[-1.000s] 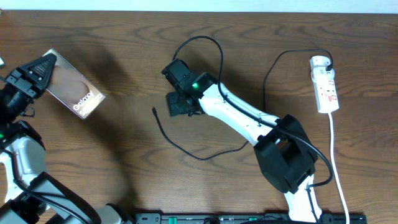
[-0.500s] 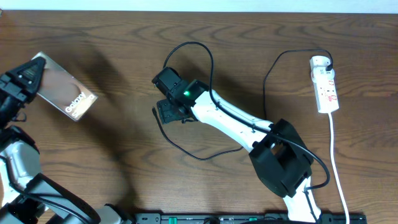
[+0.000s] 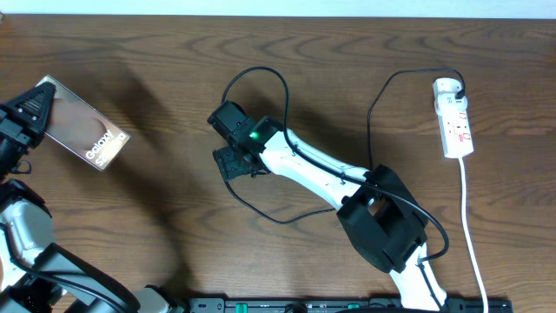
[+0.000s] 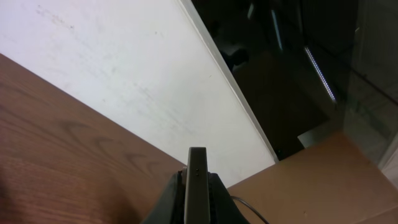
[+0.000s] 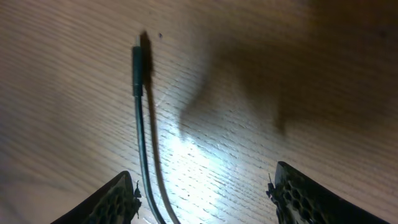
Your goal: Plug charger to phone and switch on socket
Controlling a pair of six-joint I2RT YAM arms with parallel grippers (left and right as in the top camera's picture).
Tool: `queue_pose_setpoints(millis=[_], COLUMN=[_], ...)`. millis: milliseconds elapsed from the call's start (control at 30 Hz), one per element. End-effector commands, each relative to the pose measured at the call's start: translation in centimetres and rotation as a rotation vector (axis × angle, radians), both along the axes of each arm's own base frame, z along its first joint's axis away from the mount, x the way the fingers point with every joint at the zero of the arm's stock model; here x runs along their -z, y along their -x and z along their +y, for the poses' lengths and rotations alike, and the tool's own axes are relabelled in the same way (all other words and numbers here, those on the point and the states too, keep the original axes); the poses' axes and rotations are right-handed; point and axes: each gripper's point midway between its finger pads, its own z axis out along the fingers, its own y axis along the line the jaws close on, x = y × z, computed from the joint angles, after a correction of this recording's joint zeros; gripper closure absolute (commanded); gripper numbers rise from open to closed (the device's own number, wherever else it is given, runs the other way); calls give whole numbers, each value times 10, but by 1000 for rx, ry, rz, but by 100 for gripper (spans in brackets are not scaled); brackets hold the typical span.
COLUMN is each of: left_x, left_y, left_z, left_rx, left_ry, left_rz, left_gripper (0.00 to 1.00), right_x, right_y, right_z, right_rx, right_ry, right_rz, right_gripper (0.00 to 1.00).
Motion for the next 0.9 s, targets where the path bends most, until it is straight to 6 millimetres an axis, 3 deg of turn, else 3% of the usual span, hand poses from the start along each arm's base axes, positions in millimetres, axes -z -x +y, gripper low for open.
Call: queue_pose_setpoints(millis=[0, 200, 367, 600, 867], left_x=[-3, -3, -3, -3, -3], left_y=[2, 2, 2, 2, 2], left_z=[-1, -1, -1, -1, -1], left_rx=[-3, -3, -3, -3, -3], left_ry=[7, 6, 6, 6, 6], left_rz=[-1, -1, -1, -1, -1], left_gripper=[93, 93, 93, 93, 93], right_x=[-5, -4, 11, 29, 28], right_y=[-8, -19, -23, -21, -21], right_z=[14, 25, 32, 40, 51], right_rx=[-55, -79, -107, -128, -144], right_ry=[-18, -20, 29, 62, 38], right_rz=[-33, -26, 17, 43, 18], right_gripper=[31, 34, 38, 37, 41])
